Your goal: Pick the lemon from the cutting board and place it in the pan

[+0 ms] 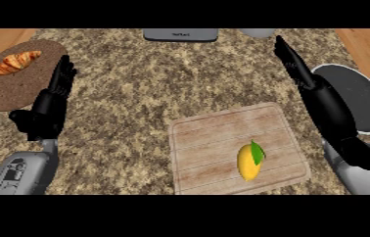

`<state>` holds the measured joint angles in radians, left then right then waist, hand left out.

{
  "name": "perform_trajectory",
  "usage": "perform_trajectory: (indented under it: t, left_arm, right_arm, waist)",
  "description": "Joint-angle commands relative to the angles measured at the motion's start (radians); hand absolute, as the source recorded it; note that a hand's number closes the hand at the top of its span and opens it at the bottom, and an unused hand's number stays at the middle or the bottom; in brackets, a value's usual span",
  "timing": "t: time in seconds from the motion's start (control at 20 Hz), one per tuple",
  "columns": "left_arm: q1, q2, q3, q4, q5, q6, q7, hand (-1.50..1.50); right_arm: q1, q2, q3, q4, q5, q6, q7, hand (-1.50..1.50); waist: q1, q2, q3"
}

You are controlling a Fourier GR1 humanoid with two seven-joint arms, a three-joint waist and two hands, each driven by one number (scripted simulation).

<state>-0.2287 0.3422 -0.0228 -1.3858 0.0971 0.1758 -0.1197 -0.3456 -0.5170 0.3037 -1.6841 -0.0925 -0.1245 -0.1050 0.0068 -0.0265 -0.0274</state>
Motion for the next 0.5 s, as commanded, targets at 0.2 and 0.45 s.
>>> perform_trajectory:
  t: [0.2, 0.45]
  left_arm:
    - [-0.053, -0.01, 0.022, -0.014, 0.024, 0.015, 0.1, 0.0]
    - [0.035, -0.034, 0.02, -0.032, 0.043, 0.016, 0.12, 0.0]
  right_arm:
    - [0.134, 0.046, 0.074, 0.11, -0.21, 0.255, -0.024, 1.5]
    - [0.397, 0.002, -0.011, 0.079, 0.032, -0.023, -0.272, -1.5]
  waist:
    - [-0.003, 0.033, 0.03]
    - [-0.05, 0.017, 0.029]
